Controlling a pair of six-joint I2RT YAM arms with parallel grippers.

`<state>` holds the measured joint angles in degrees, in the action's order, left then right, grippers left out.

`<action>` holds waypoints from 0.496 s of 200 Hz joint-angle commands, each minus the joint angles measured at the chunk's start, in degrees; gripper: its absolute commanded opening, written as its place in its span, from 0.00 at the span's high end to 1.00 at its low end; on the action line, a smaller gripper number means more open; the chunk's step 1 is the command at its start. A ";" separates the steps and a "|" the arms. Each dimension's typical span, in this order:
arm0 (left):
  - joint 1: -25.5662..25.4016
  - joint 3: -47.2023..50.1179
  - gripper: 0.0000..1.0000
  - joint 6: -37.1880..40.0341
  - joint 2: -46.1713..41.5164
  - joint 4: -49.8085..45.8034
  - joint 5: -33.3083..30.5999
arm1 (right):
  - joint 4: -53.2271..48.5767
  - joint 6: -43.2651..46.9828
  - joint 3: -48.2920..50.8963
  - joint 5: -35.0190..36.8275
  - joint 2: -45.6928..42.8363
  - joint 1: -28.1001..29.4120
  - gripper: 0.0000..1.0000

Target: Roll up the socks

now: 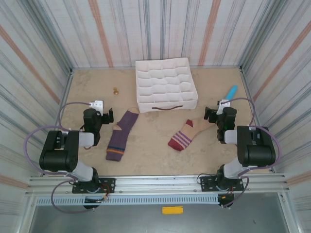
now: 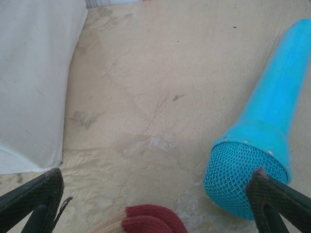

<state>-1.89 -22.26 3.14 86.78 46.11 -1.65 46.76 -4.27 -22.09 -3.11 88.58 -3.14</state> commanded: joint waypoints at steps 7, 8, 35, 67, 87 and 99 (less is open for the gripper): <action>0.04 -0.77 0.01 0.05 -0.47 -0.01 -1.24 | 0.35 -0.76 -0.77 -0.20 -0.10 -0.12 0.01; 0.04 -0.77 0.01 0.08 -0.47 -0.03 -1.25 | 0.39 -0.79 -0.77 -0.13 -0.13 -0.08 0.01; -0.30 -2.91 0.01 0.39 -2.79 -5.25 -1.69 | -9.81 -1.02 -4.56 5.61 -4.45 1.49 0.01; -3.20 -14.77 0.01 -1.33 -10.39 -30.30 -8.92 | -35.00 -2.76 -14.65 11.42 -10.19 4.31 0.01; -3.40 -23.06 0.01 -6.79 -12.86 -46.80 -8.11 | -46.97 -7.54 -18.48 14.50 -13.89 6.83 0.01; -3.76 -27.52 0.01 -9.91 -13.62 -55.80 -6.29 | -56.11 -11.15 -21.90 13.95 -15.13 8.07 0.01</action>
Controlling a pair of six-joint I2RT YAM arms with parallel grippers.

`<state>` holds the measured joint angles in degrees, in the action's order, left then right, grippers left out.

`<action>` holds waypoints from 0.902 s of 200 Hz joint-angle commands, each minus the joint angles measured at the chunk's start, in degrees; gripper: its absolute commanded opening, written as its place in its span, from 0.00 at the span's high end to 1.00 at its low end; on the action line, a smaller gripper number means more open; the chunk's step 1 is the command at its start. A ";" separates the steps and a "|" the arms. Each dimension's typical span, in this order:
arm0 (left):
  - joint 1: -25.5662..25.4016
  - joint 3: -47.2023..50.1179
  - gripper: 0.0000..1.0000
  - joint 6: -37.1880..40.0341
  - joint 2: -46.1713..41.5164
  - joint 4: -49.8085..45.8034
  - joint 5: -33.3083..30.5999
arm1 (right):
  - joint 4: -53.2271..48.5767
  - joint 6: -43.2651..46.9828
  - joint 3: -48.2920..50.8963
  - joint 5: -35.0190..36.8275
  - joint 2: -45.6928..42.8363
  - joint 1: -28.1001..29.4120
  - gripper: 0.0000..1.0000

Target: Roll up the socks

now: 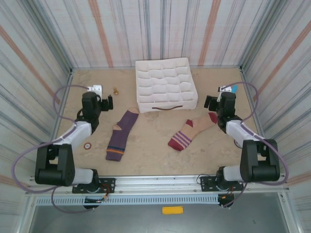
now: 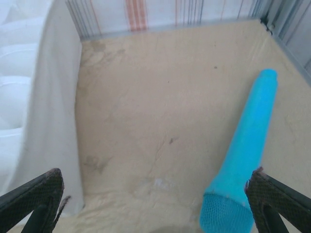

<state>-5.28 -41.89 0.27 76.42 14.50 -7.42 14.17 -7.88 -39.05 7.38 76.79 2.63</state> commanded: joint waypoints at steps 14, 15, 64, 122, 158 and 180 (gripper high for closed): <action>-1.45 -11.68 0.01 -11.03 -4.17 -32.32 1.81 | -30.48 -10.74 -6.81 2.68 -5.03 4.16 0.01; -1.51 -11.88 0.01 -11.23 -4.30 -32.82 2.07 | -30.81 -10.97 -6.82 2.58 -5.23 4.28 0.01; -9.57 -17.80 0.01 -19.71 -7.14 -47.58 10.70 | -40.20 -24.25 -5.18 -9.19 -9.89 10.36 0.01; -15.50 -18.33 0.02 -25.61 -6.45 -52.96 19.40 | -40.54 -24.32 -2.26 -12.70 -4.47 18.53 0.01; -18.25 -15.40 0.03 -29.36 -6.17 -52.27 24.15 | -38.79 -22.06 -3.20 -11.35 2.73 23.68 0.01; -18.42 -12.75 0.07 -30.98 -5.90 -50.02 28.24 | -35.84 -20.50 -3.11 -11.65 6.17 26.15 0.02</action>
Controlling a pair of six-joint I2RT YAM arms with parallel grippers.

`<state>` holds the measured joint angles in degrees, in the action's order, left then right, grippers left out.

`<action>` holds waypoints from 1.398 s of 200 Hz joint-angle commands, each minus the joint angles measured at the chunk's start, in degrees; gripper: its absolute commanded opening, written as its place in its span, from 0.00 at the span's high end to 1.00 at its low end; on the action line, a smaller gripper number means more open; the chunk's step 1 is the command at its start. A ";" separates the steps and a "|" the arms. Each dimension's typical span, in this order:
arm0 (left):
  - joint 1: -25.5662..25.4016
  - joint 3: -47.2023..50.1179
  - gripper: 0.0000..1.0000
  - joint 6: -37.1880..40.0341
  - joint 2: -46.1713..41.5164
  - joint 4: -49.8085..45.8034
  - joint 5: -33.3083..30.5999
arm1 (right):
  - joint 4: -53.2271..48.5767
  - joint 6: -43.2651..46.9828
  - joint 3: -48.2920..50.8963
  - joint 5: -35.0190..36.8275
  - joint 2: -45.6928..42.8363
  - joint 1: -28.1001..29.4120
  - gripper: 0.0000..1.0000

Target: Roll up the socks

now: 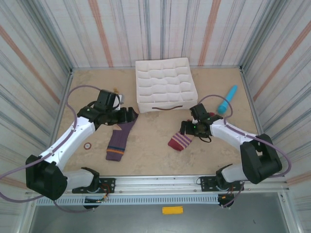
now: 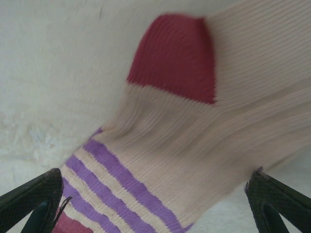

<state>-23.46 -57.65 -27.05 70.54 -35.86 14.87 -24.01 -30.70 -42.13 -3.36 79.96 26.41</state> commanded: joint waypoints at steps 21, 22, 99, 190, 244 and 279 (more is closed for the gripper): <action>-0.55 5.67 0.09 -6.31 -0.15 2.96 8.36 | 4.77 3.36 -0.26 -3.60 7.24 3.65 0.03; -0.58 5.77 0.09 -6.42 -0.15 3.10 8.43 | 4.81 3.40 -0.34 -3.68 7.45 3.73 0.04; -6.80 14.28 0.23 -17.59 0.56 14.72 10.24 | 6.95 4.51 -4.03 -2.50 13.30 11.74 0.03; -13.58 16.82 0.35 -34.13 12.76 33.11 12.41 | 7.40 6.54 6.03 13.61 -11.90 17.88 0.06; -14.76 17.48 0.39 -39.31 20.19 40.40 13.46 | 11.65 10.77 10.96 21.09 -16.66 28.54 0.20; -15.01 17.18 0.38 -39.80 19.80 39.44 12.21 | 15.26 14.69 11.03 23.38 -11.88 34.05 0.23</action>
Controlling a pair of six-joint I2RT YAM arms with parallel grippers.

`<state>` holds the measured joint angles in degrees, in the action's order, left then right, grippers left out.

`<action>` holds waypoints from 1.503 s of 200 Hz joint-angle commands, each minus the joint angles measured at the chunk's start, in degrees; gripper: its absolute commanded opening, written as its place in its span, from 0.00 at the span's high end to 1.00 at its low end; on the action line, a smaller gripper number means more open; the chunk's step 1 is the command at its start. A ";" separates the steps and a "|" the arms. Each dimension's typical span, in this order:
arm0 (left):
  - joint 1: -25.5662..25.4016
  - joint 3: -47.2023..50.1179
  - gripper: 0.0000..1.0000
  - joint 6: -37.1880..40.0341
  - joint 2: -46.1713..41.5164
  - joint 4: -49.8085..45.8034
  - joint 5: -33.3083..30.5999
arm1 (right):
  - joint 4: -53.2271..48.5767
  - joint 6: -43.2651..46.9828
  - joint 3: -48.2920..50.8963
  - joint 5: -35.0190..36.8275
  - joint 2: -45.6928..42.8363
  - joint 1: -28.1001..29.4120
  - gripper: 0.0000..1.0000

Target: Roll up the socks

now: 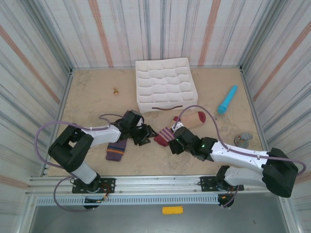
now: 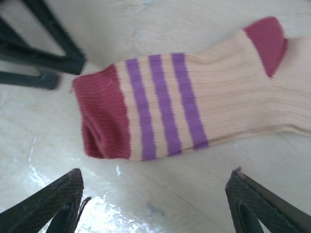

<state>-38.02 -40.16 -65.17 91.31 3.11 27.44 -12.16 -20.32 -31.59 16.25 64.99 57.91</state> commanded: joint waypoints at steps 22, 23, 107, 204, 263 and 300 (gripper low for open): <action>-0.44 -0.70 0.33 -0.23 -2.83 -3.06 -1.20 | 5.63 6.72 -0.15 4.37 7.09 4.44 0.28; -0.42 -0.79 0.33 -0.14 -2.95 -3.22 -1.27 | 5.76 6.96 -0.25 4.46 7.48 4.61 0.28; 1.71 -5.29 0.28 7.76 -1.95 -10.73 1.85 | 10.12 10.81 -4.19 7.05 20.16 8.01 0.29; 3.74 -5.06 0.28 8.89 0.53 -10.00 4.88 | 13.93 12.53 -5.41 13.41 26.65 10.05 0.39; 4.05 -5.67 0.28 9.52 2.04 -9.22 5.17 | 15.58 14.51 -4.90 12.62 27.52 8.54 0.58; 4.79 -4.01 0.28 8.61 1.12 -6.10 5.01 | 15.25 13.81 -4.67 9.98 26.59 7.55 0.93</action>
<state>-34.20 -44.88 -56.80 92.79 -5.65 31.77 4.08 -6.55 -37.08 27.55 91.59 66.37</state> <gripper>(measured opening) 0.720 0.138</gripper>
